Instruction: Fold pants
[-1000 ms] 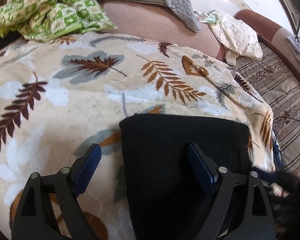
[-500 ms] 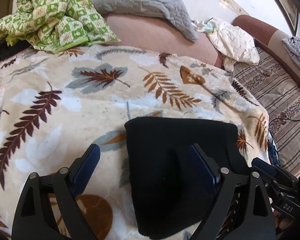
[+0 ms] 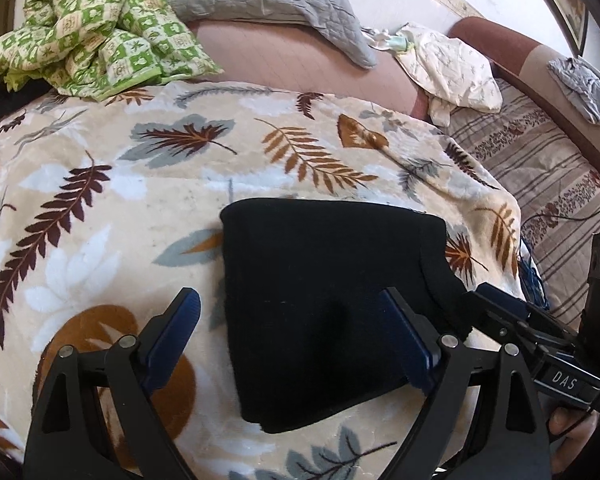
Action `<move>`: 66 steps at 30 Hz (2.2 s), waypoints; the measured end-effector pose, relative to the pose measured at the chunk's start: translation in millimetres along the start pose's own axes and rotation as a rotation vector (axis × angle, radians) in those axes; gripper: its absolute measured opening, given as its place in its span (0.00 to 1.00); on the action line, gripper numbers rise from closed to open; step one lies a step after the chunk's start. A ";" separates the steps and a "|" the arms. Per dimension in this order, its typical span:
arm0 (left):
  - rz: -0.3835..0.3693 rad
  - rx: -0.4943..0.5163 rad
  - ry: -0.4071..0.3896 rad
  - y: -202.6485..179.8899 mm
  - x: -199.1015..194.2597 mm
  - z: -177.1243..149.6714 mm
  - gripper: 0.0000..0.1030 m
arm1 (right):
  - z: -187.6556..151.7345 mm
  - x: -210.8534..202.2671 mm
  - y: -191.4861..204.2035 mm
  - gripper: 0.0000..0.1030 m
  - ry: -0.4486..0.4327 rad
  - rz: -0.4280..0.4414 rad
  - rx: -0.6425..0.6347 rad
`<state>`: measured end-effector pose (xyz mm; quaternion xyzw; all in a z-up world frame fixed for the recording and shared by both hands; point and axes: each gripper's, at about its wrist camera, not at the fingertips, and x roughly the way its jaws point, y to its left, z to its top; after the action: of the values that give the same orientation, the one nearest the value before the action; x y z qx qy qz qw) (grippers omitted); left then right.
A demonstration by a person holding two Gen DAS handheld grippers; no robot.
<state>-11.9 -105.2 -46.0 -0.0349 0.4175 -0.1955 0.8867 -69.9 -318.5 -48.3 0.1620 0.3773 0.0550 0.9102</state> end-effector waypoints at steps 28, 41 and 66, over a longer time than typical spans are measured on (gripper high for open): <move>-0.034 -0.011 0.035 -10.9 16.2 7.0 0.89 | 5.7 -17.7 -11.4 0.80 0.011 0.003 -0.058; -0.055 -0.140 0.015 42.1 -4.8 3.3 0.89 | 9.2 17.1 -14.6 0.81 0.044 -0.016 0.016; -0.082 -0.153 0.073 50.0 26.1 6.4 0.90 | 8.3 51.9 -33.6 0.82 0.124 0.005 0.084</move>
<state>23.8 -69.5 -72.0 -0.1122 0.4614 -0.2002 0.8570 -28.0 -340.8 -88.8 0.1974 0.4345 0.0511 0.8773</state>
